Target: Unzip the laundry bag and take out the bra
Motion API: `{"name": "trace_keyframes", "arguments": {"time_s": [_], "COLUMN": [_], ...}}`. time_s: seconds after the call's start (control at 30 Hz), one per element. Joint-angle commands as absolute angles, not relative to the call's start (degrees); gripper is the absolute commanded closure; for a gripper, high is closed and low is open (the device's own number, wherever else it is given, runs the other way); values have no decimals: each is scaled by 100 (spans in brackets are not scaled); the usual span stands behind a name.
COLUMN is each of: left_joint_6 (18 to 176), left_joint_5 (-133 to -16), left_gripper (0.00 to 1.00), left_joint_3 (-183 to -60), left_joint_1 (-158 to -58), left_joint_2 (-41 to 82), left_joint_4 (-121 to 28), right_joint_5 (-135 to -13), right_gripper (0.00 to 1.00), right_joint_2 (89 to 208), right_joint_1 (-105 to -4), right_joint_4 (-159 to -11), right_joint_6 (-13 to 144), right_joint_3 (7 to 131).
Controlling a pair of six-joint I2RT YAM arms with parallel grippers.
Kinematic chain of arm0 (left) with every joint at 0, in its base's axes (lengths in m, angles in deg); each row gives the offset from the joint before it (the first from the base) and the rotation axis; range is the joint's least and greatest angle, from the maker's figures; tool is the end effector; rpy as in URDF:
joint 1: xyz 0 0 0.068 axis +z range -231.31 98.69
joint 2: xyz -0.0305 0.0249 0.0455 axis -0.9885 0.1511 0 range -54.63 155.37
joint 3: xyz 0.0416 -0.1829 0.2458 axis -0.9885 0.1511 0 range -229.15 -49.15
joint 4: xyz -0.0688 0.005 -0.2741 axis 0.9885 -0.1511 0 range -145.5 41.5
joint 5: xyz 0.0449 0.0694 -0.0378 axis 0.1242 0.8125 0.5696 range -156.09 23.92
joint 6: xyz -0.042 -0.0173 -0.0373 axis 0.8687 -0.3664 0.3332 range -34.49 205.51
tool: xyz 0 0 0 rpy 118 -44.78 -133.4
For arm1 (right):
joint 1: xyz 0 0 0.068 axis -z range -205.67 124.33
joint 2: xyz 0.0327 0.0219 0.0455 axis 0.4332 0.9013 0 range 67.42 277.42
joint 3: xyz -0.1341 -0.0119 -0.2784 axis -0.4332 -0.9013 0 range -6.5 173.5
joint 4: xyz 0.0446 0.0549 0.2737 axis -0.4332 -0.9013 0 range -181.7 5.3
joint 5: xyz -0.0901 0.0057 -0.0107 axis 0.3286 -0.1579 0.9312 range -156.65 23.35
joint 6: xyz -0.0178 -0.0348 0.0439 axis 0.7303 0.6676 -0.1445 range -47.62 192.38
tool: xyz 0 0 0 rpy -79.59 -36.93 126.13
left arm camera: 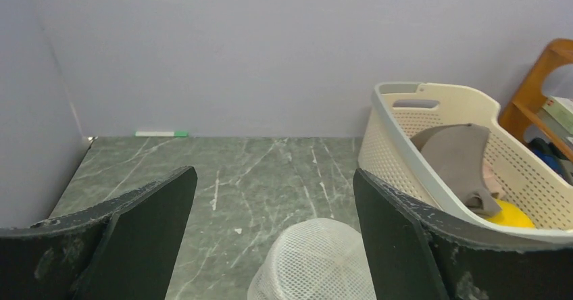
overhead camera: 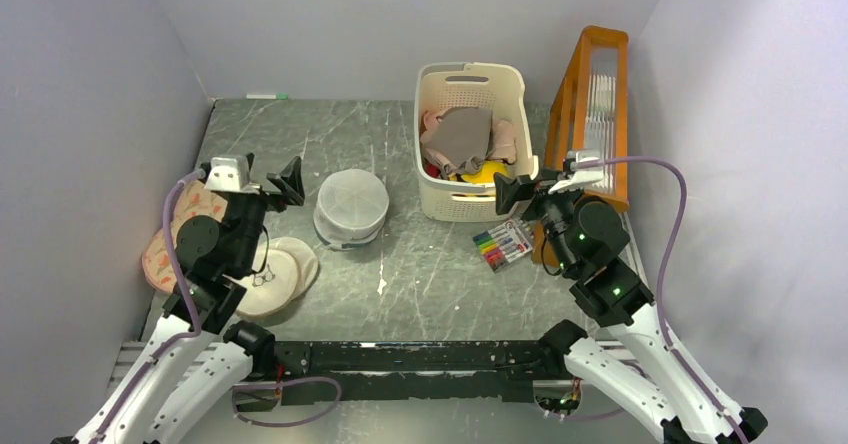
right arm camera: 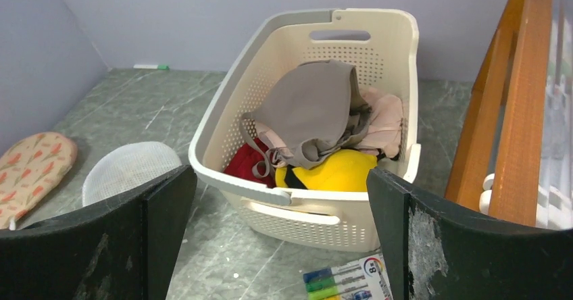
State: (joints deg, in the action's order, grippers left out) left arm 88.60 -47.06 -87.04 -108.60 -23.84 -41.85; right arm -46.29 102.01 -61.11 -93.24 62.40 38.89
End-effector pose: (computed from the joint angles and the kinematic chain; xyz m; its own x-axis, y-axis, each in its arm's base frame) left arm 0.1220 -0.0473 0.3875 0.2028 -0.1621 -0.9657 0.1633 0.9780 -0.1298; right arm 0.1203 0.0675 0.3981 -0.0135 0.1899 -0.9817 -0.2620 0.9468 0.1867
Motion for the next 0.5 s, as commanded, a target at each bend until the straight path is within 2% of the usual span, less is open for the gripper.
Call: {"name": "trace_keyframes", "arguments": {"time_s": [0.0,0.2,0.47], "left_joint_6": [9268,9490,9729], "left_joint_5": [-4874,-5166,-5486], "left_gripper": [2,2,2], "left_joint_3": [-8941,-9178,-9555], "left_joint_1": [-10428,-9886,-9477], "left_joint_2": [-2224,-1935,-1656], "left_joint_4": [-4159,-4261,-4302], "right_joint_5": [-4592,-5029,-6605], "right_gripper": [0,0,0], "right_joint_2": [10400,10782,11021], "right_joint_1": [-5872,-5518,-5154], "right_joint_4": [-9448,-9680,-9124], "right_joint_6": [5977,5778,5656], "right_joint_3": [4214,4667,4767]}}
